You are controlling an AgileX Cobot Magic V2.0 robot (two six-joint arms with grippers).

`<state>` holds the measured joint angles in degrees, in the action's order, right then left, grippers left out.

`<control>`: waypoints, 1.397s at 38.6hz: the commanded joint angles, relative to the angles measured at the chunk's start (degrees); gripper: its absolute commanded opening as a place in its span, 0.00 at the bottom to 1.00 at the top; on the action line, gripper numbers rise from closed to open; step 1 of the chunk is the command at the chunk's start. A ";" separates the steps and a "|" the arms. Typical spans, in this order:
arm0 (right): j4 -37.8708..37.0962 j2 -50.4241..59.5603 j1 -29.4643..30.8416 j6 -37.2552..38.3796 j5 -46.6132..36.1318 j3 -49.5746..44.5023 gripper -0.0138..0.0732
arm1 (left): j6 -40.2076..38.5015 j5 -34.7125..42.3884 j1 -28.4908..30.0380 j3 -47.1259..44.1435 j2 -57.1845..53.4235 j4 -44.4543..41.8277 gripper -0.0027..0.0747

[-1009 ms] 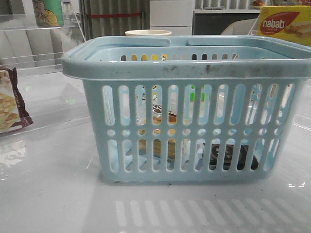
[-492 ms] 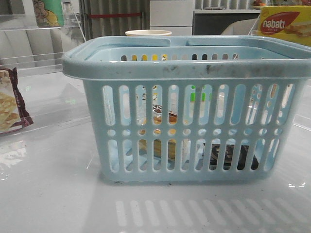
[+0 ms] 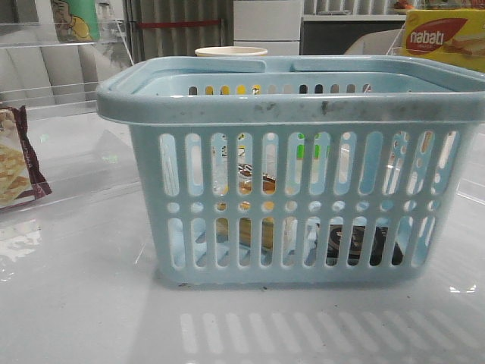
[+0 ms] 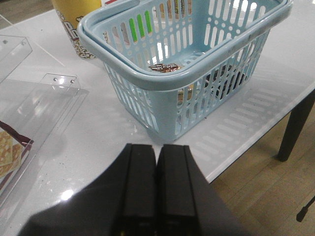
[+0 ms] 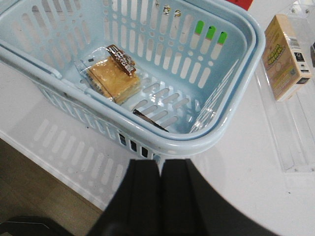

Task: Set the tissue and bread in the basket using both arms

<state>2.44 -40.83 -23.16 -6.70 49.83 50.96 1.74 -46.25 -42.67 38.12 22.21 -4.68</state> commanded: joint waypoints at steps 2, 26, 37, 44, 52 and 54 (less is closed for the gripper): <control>-0.74 -0.18 0.01 -0.40 -3.74 1.36 0.22 | -0.56 3.90 -0.47 1.38 0.34 -0.03 0.15; -0.74 -0.18 0.01 -0.40 -3.74 1.36 0.22 | -0.56 18.84 23.41 -8.53 -9.38 -0.04 0.15; -0.74 -0.18 0.01 -0.40 -3.74 1.36 0.22 | -0.56 36.27 32.69 -25.67 -17.87 3.16 0.15; -0.74 -0.18 0.01 -0.40 -3.74 1.36 0.22 | -0.56 46.25 35.90 -34.20 -21.31 3.25 0.15; -0.74 -0.18 0.01 -0.40 -3.59 1.36 0.22 | -0.56 50.17 38.58 -38.38 -23.57 3.73 0.15; -0.74 -0.18 0.01 -0.40 -3.73 1.36 0.22 | -0.56 51.54 39.13 -38.49 -23.57 3.73 0.15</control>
<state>2.20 -40.83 -23.16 -6.70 49.95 50.96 1.74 -1.71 -4.32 -0.44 -0.34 -1.52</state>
